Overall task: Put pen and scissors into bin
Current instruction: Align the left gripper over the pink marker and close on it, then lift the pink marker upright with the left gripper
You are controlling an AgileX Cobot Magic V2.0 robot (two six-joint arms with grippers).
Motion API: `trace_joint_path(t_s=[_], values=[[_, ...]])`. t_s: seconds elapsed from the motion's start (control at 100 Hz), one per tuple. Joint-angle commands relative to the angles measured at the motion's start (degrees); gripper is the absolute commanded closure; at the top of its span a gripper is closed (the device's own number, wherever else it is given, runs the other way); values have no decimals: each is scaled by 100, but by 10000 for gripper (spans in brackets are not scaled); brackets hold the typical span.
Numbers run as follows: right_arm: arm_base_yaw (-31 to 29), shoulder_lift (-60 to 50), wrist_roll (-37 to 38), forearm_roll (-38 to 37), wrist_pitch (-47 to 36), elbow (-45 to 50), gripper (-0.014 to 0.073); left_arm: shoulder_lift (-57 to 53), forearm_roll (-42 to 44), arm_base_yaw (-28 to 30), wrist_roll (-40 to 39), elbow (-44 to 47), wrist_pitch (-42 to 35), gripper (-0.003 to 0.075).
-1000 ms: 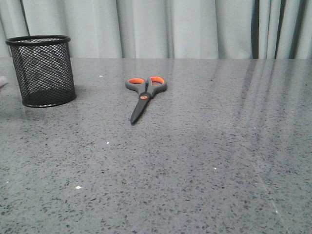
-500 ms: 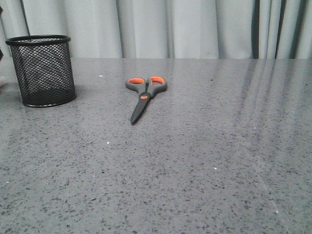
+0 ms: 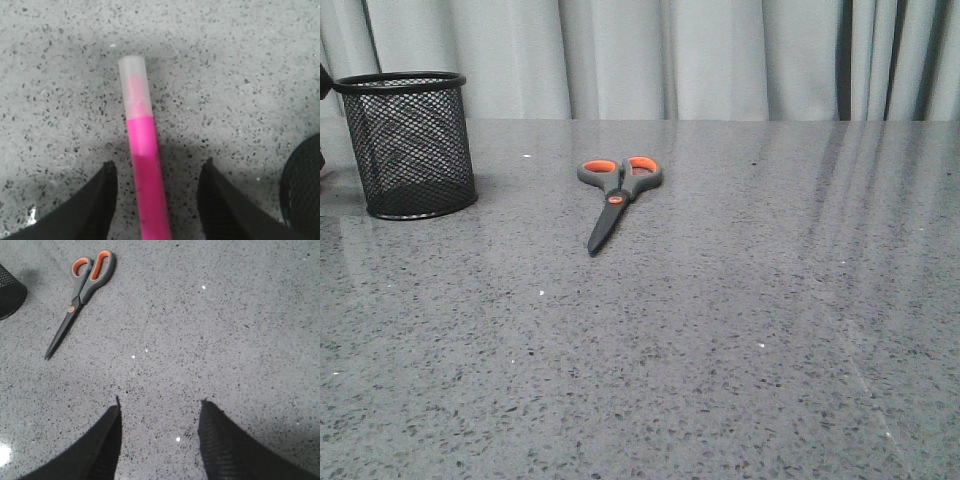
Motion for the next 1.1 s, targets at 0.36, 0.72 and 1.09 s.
trace_joint_path(t_s=[0.36,0.72,1.09], values=[[2,41,-55,86,-339,-203,274,-130,-43,15,-1,-195,-390,386],[2,41,-55,86,-315,-203,274,39,81,15,6,-195,-321,386],[2,41,-55,86,-308,-203,274,102,62,15,6,-195,-225,615]])
